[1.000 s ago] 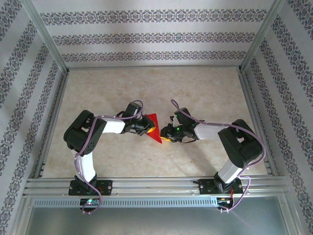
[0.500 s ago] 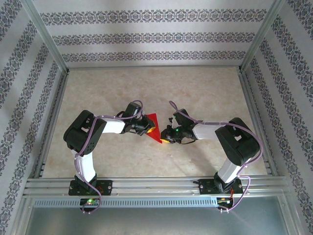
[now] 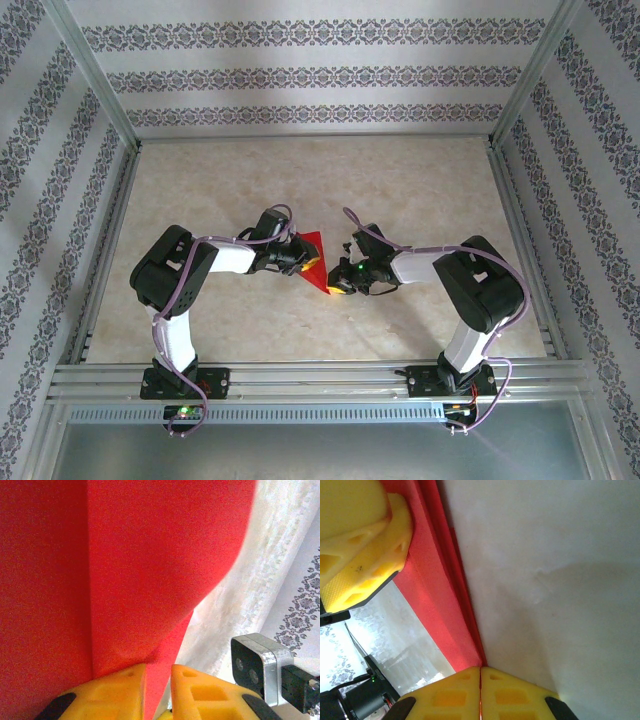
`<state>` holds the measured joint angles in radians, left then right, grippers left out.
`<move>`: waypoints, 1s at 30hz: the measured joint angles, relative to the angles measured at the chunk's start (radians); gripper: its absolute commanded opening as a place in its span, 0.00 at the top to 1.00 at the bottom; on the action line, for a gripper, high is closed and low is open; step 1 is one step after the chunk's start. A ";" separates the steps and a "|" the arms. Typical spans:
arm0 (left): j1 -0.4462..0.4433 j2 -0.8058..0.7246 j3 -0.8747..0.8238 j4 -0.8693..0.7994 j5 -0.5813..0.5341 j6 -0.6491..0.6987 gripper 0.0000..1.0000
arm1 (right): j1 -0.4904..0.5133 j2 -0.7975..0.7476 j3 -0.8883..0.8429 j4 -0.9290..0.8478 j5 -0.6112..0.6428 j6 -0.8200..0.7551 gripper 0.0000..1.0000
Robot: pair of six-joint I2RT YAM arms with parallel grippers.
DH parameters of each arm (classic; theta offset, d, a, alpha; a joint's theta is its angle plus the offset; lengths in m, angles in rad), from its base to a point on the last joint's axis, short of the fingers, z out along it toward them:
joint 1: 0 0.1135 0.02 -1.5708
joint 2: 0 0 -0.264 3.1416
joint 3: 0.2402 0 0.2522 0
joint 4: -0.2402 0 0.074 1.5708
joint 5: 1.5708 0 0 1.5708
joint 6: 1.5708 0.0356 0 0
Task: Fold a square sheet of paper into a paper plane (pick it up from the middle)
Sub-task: Fourth fold the wing at the center of the table.
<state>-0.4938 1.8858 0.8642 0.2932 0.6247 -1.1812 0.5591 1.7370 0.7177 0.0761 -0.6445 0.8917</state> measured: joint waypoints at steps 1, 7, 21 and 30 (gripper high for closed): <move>0.000 0.000 -0.001 0.004 0.000 -0.002 0.79 | 0.000 0.000 0.000 0.000 0.000 0.000 0.91; 0.000 0.000 -0.001 0.008 0.004 -0.001 0.76 | 0.000 0.002 0.001 -0.001 0.000 -0.002 0.90; -0.002 0.009 0.030 -0.058 0.007 0.071 0.82 | 0.000 0.008 0.026 -0.050 0.000 -0.039 0.86; -0.002 0.011 0.030 -0.061 0.006 0.079 0.83 | 0.000 -0.023 0.026 -0.066 -0.011 -0.054 0.83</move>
<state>-0.4957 1.8965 0.8944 0.2321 0.6312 -1.1027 0.5591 1.7142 0.7437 0.0105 -0.6556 0.8379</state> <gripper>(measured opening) 0.174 0.178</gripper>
